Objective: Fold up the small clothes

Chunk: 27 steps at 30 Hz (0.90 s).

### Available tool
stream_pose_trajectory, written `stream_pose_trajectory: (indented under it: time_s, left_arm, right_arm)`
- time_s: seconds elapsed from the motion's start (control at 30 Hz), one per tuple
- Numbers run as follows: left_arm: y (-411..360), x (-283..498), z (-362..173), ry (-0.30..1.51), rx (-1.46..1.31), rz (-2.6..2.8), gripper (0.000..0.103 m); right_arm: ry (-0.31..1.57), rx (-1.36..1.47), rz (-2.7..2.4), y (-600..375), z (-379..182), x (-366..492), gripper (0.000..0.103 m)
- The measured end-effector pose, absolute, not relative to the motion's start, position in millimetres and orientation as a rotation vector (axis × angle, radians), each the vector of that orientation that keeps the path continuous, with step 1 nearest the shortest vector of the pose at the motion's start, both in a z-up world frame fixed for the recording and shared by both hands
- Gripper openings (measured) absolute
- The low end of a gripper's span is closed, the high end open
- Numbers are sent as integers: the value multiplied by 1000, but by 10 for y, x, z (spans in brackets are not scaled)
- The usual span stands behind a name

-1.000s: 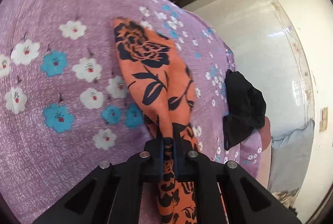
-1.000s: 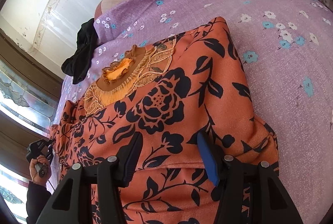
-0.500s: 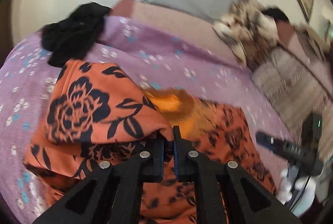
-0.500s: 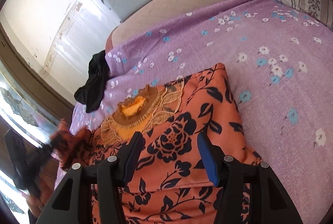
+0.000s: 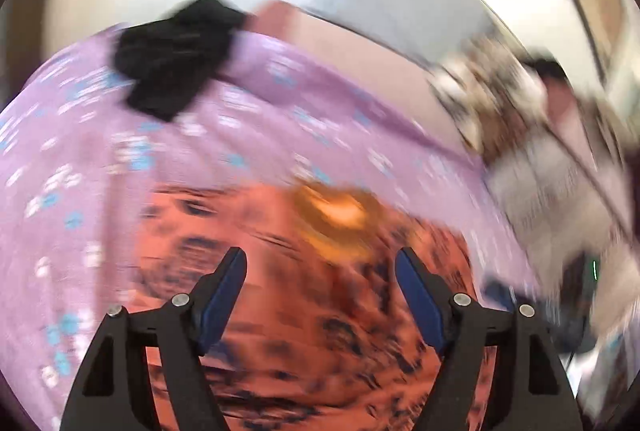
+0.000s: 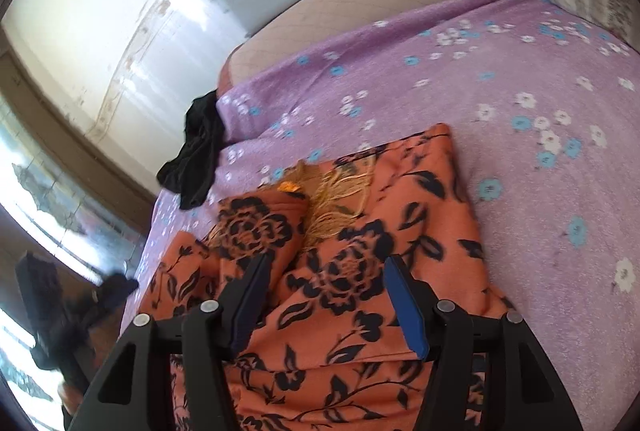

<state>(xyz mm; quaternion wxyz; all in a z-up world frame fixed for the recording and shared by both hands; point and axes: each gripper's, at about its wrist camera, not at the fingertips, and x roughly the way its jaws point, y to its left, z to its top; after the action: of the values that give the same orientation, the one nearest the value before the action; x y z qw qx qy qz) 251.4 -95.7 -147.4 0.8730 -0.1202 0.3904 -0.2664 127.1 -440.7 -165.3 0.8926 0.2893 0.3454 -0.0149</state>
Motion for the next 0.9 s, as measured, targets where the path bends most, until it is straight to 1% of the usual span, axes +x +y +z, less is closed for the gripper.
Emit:
stream_pose_trajectory:
  time_s: [0.1,0.13,0.2,0.27,0.33,0.43,0.5,0.53,0.57,0.6,0.63,0.67,0.7,0.8,0.87,0.9]
  left_arm:
    - [-550,2776,-1693,862,-293,-334,77]
    - [-490,2838,-1787,885,-283,-265,77]
    - [-379,2898,-1956,944,-279,-189,76]
    - [-393,2932,-2102,1011,-246,-150,76]
    - [-529,2912,-2287,1060,-148,-100,76]
    - [-559,2818,-2403,1080,-81,-78,76]
    - [-591,2815,-2422,1077,-59,-72,77]
    - [-594,2815,-2429,1076,-51,-74,77]
    - [-592,2818,-2440,1077,-50,-78,77]
    - [-575,2815,-2452,1081,-59,-82,77]
    - [-560,2818,-2462,1087,-72,-86,77]
    - [-571,2844,-2447,1092,-83,-87,77]
    - [-573,2869,-2455,1096,-92,-88,77]
    - [-567,2870,-2439,1097,-84,-83,77]
    - [-603,2899,-2452,1094,-66,-78,78]
    - [-611,2892,-2450,1089,-54,-70,79]
  right_arm:
    - [691,488,-11,-4120,-1468,1404,65]
    - [685,451,-18,-4009,-1410,1468,70]
    - [698,390,-57,-3775,-1316,1682,76]
    - [730,342,-78,-3585,-1291,1968,76]
    - [778,303,-132,-3441,-1337,2250,76]
    - [885,282,-236,-3382,-1539,2611,76]
    - [950,323,-283,-3474,-1725,2746,76]
    - [969,361,-279,-3552,-1818,2758,68]
    - [990,408,-258,-3635,-1888,2750,55]
    - [1009,450,-234,-3723,-1933,2718,25]
    - [987,474,-217,-3807,-1917,2644,19]
    - [934,484,-193,-3886,-1837,2541,17]
    - [869,490,-165,-3971,-1720,2417,13]
    - [684,535,-143,-4293,-1387,1961,13]
    - [664,572,-137,-4515,-1369,1705,13]
    - [701,620,-115,-4639,-1481,1606,13]
